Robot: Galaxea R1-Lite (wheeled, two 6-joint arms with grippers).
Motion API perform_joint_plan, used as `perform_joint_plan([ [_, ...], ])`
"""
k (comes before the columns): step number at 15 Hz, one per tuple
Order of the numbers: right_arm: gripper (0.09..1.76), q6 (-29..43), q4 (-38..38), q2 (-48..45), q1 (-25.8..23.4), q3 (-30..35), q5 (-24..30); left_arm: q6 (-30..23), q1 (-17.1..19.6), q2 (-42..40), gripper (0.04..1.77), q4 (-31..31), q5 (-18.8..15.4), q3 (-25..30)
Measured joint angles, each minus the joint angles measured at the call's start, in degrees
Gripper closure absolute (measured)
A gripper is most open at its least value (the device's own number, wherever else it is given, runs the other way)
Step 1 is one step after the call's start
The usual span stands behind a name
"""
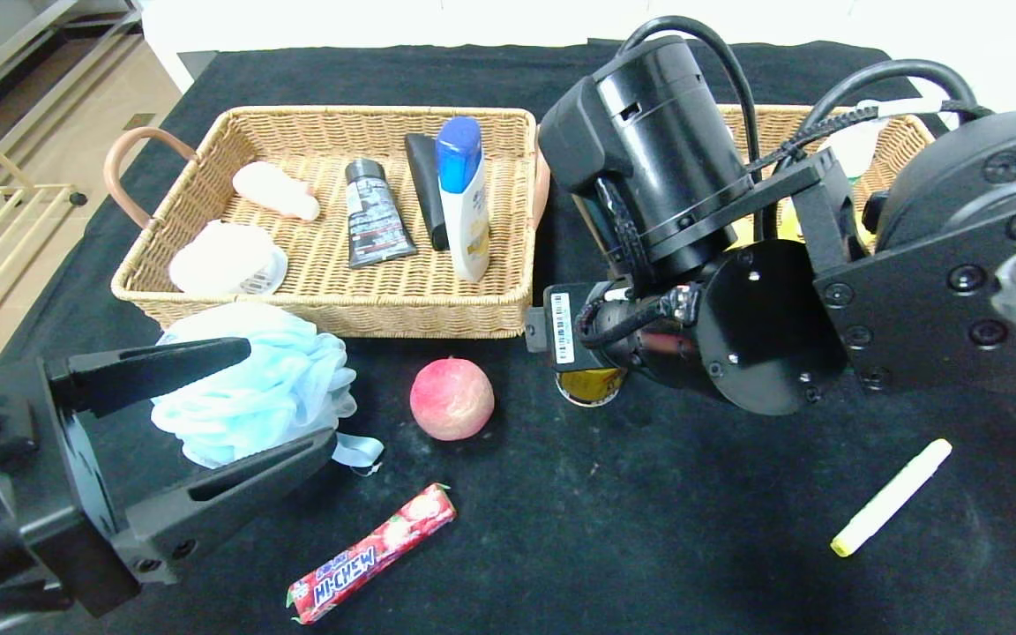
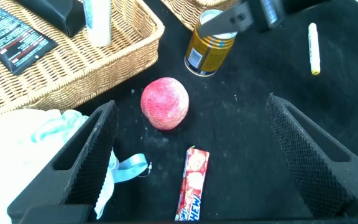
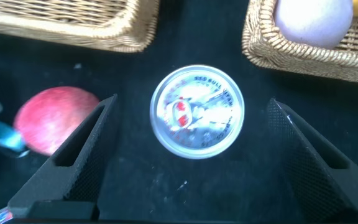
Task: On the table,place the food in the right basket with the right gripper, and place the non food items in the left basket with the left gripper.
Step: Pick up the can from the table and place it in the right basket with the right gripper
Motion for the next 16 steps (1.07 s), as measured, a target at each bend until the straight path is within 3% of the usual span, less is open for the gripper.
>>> perform_joint_plan([
  [16, 0.15, 1.8, -0.5, 5.4, -2.4, -1.1, -1.5, 0.0, 0.0, 0.1, 0.09, -0.1, -0.1, 0.2],
])
